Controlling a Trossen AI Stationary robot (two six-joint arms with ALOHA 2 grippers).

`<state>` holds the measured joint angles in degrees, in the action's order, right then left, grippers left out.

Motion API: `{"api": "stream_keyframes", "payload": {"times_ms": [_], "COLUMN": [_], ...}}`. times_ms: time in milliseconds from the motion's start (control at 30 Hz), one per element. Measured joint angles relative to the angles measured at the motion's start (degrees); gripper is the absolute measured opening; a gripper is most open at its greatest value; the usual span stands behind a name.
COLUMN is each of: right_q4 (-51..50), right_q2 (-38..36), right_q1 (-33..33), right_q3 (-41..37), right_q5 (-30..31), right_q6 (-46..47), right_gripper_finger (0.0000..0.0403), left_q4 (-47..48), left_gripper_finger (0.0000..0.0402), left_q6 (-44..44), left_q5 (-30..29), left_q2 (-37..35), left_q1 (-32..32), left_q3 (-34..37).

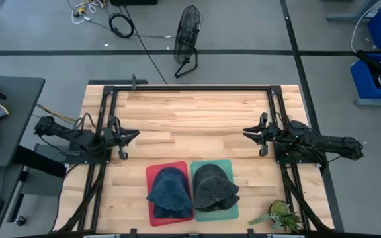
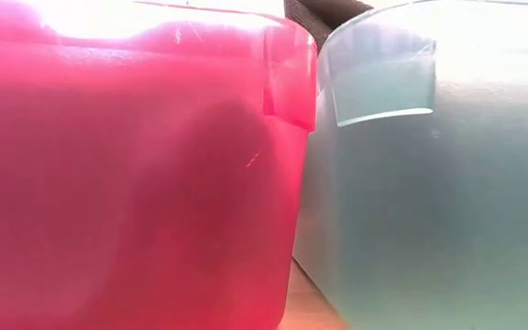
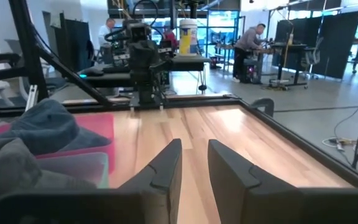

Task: Pick & Place hat
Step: Return to Home Position

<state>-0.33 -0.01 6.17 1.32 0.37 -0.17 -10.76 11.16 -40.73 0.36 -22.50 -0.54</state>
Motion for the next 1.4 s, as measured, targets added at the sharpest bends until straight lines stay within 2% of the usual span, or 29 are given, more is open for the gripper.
{"api": "stream_keyframes", "payload": {"times_ms": [200,1400], "right_q4": [-0.05,-0.12], "right_q2": [0.00,0.00], "right_q1": [-0.02,-0.02], "right_q3": [0.00,0.00], "right_q5": [0.04,0.13], "right_q6": [0.75,1.14], "right_gripper_finger": [0.0082,0.0082], "left_q4": [5.17,5.05], "left_gripper_finger": [0.0041,0.0041], "left_q6": [0.02,-0.02], "left_q5": [0.00,-0.02], "left_q2": [0.00,0.00], "left_q1": [0.22,0.22], "left_q3": [0.02,0.07]}}
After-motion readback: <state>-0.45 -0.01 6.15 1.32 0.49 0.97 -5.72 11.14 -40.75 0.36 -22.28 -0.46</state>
